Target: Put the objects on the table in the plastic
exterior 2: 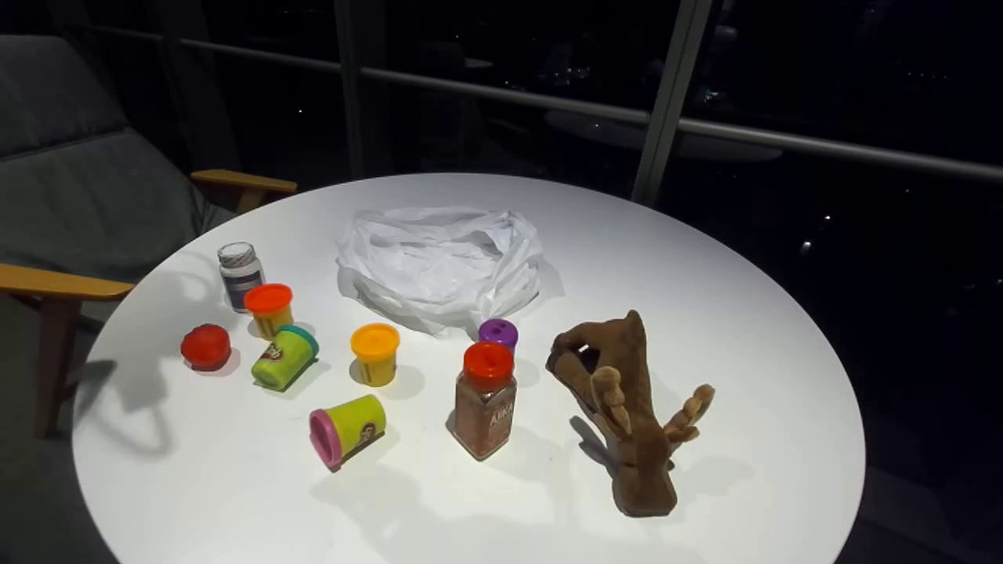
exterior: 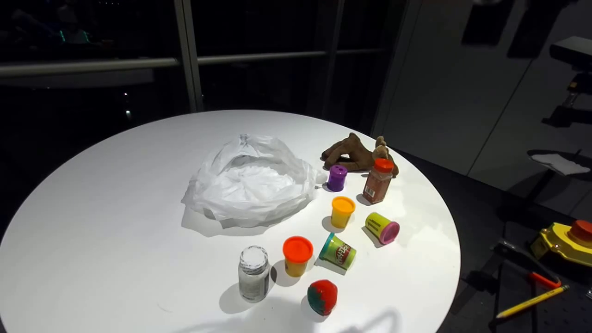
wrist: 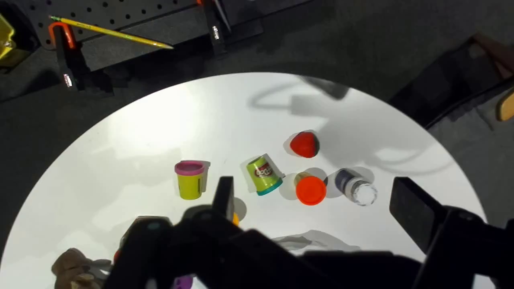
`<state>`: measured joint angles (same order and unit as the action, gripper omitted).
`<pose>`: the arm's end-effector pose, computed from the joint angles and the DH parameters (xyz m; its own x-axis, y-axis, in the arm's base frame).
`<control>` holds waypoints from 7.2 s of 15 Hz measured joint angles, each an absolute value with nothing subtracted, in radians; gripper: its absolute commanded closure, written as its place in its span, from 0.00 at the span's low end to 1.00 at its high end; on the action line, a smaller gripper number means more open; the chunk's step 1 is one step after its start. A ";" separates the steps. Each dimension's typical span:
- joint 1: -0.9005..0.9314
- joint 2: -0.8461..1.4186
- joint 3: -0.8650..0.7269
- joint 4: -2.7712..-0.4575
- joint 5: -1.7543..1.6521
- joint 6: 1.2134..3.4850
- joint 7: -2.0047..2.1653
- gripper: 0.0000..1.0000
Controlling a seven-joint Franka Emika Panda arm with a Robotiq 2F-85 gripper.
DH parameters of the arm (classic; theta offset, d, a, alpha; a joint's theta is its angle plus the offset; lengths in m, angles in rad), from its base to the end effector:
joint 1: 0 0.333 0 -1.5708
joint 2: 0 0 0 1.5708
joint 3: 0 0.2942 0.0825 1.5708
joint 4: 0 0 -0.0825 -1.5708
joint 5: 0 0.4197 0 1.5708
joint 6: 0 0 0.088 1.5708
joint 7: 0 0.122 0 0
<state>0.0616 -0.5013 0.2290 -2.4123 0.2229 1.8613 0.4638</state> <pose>0.4146 0.1446 0.4366 0.9588 -0.2664 -0.0984 -0.2731 -0.9600 -0.0625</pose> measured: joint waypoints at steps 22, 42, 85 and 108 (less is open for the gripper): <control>-0.108 0.034 0.005 -2.628 -0.258 2.667 0.702 0.00; -0.047 0.212 -0.119 -2.461 -0.038 2.738 0.561 0.27; 0.257 0.726 -0.176 -1.614 -0.092 2.549 0.714 0.00; 0.083 0.191 -0.137 -2.372 0.026 2.582 0.776 0.00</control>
<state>0.0834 0.1909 -0.1374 -2.3721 0.0258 2.5824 0.7763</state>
